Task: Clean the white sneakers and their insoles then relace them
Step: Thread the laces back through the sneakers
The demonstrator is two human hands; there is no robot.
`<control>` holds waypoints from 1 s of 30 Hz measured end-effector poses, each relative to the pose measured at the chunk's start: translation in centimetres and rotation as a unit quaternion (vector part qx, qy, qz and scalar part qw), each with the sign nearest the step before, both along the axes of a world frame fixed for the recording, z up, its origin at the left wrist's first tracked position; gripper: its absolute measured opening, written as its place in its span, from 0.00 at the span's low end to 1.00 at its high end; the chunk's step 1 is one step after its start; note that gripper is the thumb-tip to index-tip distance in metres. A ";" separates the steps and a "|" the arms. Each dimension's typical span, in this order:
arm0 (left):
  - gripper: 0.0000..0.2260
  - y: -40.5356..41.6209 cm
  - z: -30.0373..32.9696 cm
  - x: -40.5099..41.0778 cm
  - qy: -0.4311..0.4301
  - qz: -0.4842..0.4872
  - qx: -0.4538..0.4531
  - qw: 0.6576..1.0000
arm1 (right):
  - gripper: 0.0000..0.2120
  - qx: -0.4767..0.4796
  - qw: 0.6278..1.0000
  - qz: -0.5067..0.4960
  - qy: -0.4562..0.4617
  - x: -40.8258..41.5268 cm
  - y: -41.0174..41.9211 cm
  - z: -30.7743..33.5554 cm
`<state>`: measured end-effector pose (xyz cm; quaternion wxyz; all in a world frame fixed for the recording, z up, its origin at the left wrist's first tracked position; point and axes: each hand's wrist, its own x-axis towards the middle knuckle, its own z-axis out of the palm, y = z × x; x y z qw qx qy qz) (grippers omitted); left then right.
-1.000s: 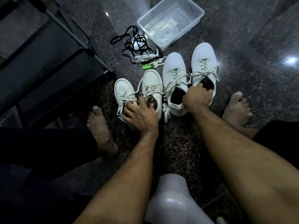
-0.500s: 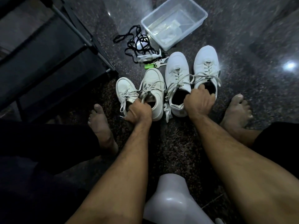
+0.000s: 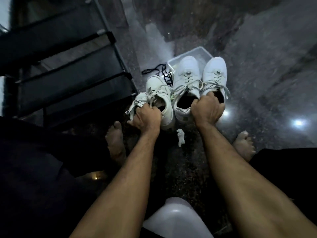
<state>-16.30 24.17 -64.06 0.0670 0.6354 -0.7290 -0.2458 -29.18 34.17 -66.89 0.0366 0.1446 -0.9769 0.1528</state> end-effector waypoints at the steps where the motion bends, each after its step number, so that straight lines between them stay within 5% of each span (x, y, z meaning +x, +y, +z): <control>1: 0.16 0.0 1.1 0.3 0.003 -0.003 -0.012 1.000 | 0.19 -0.002 1.000 0.010 0.010 0.0 -0.3 1.2; 12: 0.16 -2.4 17.0 8.3 0.058 0.009 -0.208 0.976 | 0.19 -0.092 0.987 0.091 0.096 5.3 -2.5 17.5; 21: 0.14 -4.4 30.9 15.1 0.130 0.055 -0.389 0.910 | 0.16 -0.182 0.957 0.167 0.153 11.7 -3.7 31.7; 30: 0.11 -12.6 39.9 19.9 0.184 0.133 -0.342 0.912 | 0.14 -0.231 0.920 0.267 0.170 13.0 -13.7 40.0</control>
